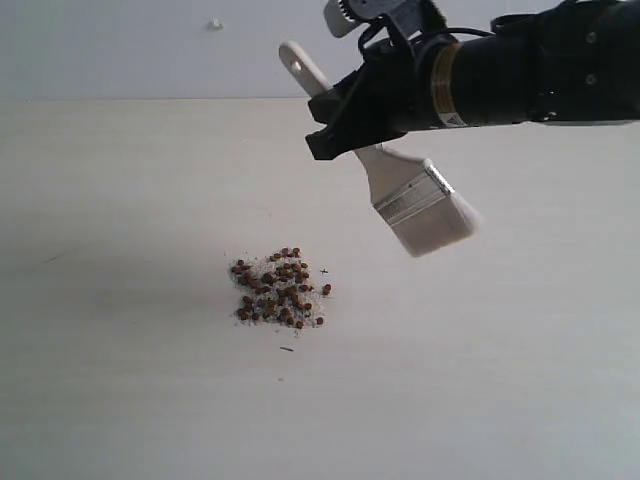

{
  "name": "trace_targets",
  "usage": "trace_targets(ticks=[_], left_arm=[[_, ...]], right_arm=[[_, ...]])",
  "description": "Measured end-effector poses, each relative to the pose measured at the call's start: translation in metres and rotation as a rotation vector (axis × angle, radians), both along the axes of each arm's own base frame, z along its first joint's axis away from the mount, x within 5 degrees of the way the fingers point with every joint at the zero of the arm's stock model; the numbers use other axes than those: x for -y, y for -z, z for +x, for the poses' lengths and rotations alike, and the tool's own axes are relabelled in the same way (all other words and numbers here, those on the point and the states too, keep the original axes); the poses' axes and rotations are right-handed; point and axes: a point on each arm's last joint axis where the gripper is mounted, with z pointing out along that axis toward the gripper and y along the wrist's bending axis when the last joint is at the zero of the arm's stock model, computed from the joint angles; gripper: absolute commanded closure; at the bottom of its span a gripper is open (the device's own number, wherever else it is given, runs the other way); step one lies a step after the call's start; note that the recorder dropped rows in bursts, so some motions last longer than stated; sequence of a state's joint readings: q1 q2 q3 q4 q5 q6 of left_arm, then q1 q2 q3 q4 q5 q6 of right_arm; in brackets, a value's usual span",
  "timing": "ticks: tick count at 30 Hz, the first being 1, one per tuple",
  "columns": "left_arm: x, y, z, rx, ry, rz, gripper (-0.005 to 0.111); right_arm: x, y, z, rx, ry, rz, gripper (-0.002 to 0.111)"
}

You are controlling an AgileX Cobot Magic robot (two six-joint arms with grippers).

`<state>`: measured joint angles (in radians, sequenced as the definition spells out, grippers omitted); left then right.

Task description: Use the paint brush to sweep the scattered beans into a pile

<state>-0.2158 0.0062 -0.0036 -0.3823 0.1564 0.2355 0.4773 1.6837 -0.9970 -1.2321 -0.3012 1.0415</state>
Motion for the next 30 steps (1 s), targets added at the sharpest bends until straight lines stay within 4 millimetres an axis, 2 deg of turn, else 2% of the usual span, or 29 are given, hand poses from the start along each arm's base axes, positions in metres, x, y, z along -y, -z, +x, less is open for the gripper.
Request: trace_targets(ticks=[9, 16, 20, 26, 30], left_arm=[[0.0, 0.0, 0.0, 0.0, 0.0, 0.0, 0.107], [0.0, 0.0, 0.0, 0.0, 0.0, 0.0, 0.107], [0.0, 0.0, 0.0, 0.0, 0.0, 0.0, 0.107], [0.0, 0.0, 0.0, 0.0, 0.0, 0.0, 0.107], [0.0, 0.0, 0.0, 0.0, 0.0, 0.0, 0.107]], right_arm=[[0.025, 0.007, -0.038, 0.061, 0.13, 0.23, 0.108], [0.043, 0.019, -0.061, 0.19, 0.204, 0.385, 0.108], [0.045, 0.023, -0.076, 0.315, 0.225, 0.38, 0.108], [0.035, 0.022, -0.097, 0.526, 0.261, 0.303, 0.108], [0.025, 0.029, -0.104, 0.565, 0.278, 0.219, 0.108]])
